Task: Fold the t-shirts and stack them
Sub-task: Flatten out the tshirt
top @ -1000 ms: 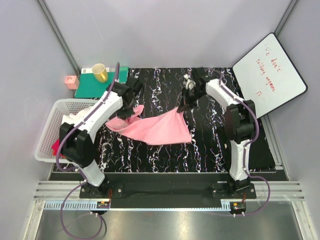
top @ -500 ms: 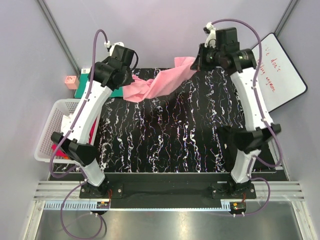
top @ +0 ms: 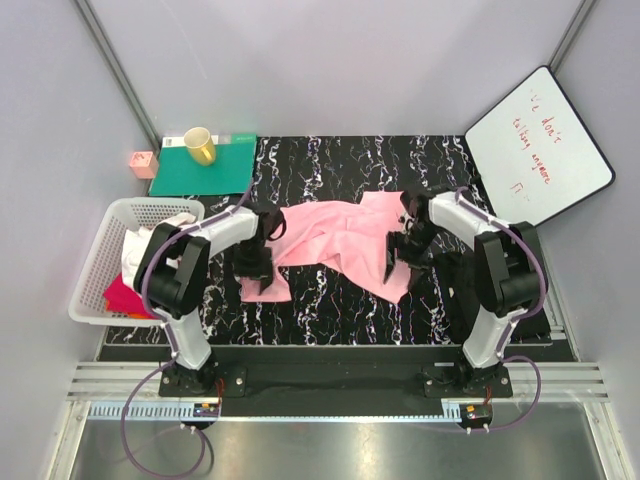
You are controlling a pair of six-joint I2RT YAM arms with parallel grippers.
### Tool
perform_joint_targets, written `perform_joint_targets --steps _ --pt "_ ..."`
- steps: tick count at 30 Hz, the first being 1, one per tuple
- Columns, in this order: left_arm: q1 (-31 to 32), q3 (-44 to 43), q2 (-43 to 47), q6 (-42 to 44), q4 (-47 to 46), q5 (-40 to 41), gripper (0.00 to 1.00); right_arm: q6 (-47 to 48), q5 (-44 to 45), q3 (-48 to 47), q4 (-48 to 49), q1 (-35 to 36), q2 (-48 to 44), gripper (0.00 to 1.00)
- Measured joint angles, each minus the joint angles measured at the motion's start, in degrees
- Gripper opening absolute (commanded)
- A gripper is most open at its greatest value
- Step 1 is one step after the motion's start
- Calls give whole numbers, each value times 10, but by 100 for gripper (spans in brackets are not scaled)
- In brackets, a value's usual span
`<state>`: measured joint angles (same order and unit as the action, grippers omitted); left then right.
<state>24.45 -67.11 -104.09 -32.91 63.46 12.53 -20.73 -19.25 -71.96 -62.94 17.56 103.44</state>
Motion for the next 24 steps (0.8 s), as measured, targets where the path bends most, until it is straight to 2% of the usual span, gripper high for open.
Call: perform_joint_targets --steps 2,6,9,12,13,15,19,24 --pt "0 -14 8 -2 8 -1 99 4 2 -33 -21 0 1 100" --pt "0 -100 34 5 16 15 98 16 9 -150 -27 0 1 100" --pt "1 -177 42 28 8 27 95 25 17 -215 -24 0 7 100" --pt "6 -214 34 58 -1 32 86 35 21 -258 -26 0 41 100" --pt "8 -219 27 66 -1 32 80 38 21 -266 -24 0 59 100" --pt "16 -226 2 83 -2 32 76 42 22 -280 -26 0 97 100" --pt "25 -215 -49 98 -3 30 77 47 21 -298 -28 0 160 100" --pt "21 -150 -21 89 0 29 84 49 21 -312 -31 0 171 100"
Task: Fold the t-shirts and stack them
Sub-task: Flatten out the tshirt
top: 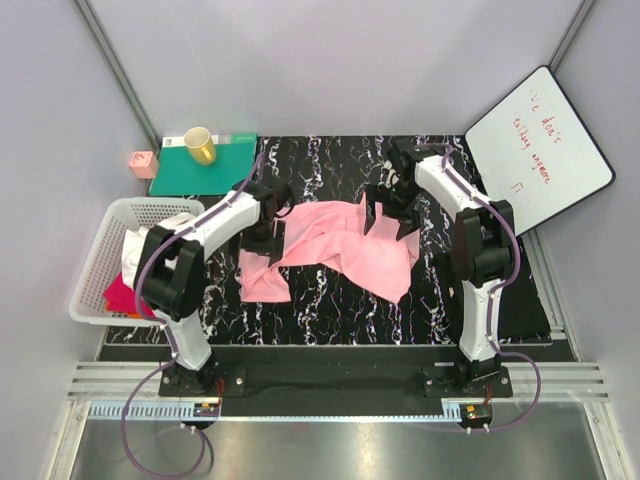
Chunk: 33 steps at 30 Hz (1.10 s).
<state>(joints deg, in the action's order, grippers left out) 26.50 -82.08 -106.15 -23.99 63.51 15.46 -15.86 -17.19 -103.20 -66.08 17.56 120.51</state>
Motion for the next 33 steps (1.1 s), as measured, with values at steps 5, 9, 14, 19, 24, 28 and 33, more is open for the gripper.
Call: perform_joint_targets --steps 5,9,14,19,24,28,33 --pt "-4 96 123 -15 5 -5 87 2 0 -3 2 0 0 100" --pt "-8 165 239 -22 -7 -30 80 6 0 1 2 0 0 100" --pt "-24 239 238 -22 -44 -76 73 7 0 0 0 0 0 100" --pt "-34 261 149 -17 -103 -97 48 7 -1 -19 -7 0 3 100" --pt "-37 252 92 -13 -130 -108 0 11 0 -33 -11 -1 3 100" --pt "-37 210 74 -2 -132 -110 0 13 1 -33 -14 -1 3 100" --pt "-43 137 110 0 -123 -113 0 16 6 -31 -15 -1 3 100"
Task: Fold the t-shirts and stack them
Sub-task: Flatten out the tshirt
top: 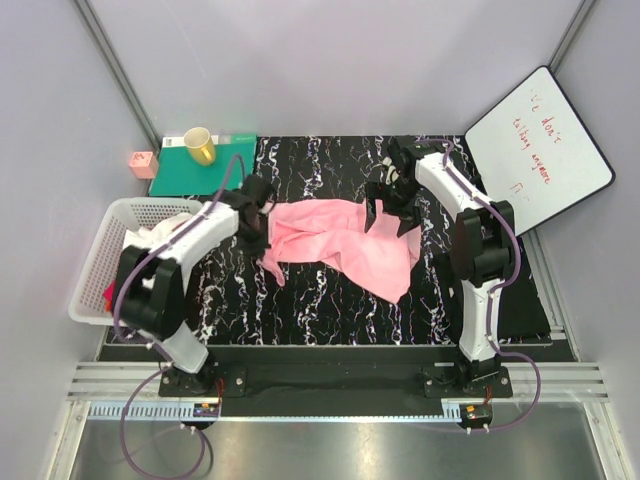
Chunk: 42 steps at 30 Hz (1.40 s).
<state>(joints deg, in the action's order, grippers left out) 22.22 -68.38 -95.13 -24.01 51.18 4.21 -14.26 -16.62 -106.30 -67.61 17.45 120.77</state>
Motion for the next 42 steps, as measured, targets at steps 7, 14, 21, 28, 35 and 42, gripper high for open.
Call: perform_joint_targets --steps 7,14,21,28,35,42 --pt "-67 -130 99 -43 -40 -23 0 4 12 3 -2 -2 0 100" --pt "-188 -132 77 -153 -107 -114 0 6 33 3 -2 -3 1 100" --pt "-218 -111 -42 -171 -95 -192 0 -1 74 2 11 -29 4 100" --pt "-202 -15 16 -125 -47 -205 0 -21 101 -62 56 -107 62 100" --pt "-201 105 97 -86 20 -189 0 -25 94 -184 75 -116 195 96" --pt "-201 165 134 -60 64 -167 0 -44 66 -302 70 -112 264 92"
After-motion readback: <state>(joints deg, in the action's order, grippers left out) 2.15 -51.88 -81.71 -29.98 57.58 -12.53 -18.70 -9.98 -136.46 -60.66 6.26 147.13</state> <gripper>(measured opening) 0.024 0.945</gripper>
